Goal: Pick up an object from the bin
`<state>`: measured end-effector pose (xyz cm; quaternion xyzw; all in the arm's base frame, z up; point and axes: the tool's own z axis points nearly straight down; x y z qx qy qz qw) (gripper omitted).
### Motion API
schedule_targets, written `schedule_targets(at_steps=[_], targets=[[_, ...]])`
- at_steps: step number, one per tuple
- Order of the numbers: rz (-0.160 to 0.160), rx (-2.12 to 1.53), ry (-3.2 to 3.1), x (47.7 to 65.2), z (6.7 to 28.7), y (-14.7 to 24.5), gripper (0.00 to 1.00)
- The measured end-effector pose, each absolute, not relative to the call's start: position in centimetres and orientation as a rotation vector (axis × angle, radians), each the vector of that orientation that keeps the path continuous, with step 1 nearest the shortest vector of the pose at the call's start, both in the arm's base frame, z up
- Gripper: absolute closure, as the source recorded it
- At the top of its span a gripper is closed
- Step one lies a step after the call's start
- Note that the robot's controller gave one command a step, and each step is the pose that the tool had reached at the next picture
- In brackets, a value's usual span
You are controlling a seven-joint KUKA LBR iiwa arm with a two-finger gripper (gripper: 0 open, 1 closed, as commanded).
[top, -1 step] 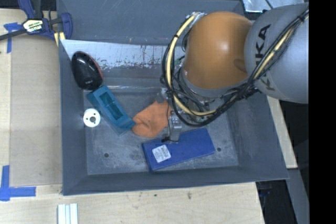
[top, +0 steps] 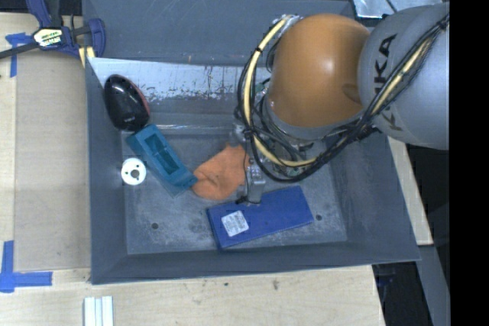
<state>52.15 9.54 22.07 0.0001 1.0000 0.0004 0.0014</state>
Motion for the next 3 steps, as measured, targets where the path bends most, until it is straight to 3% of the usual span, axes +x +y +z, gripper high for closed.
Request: schedule_targets(at_steps=[1,3], targets=[[0.003,0.112,3.132,52.2,17.4,10.2,0.00],[0.001,0.039,3.139,54.0,12.1,9.6,0.00]])
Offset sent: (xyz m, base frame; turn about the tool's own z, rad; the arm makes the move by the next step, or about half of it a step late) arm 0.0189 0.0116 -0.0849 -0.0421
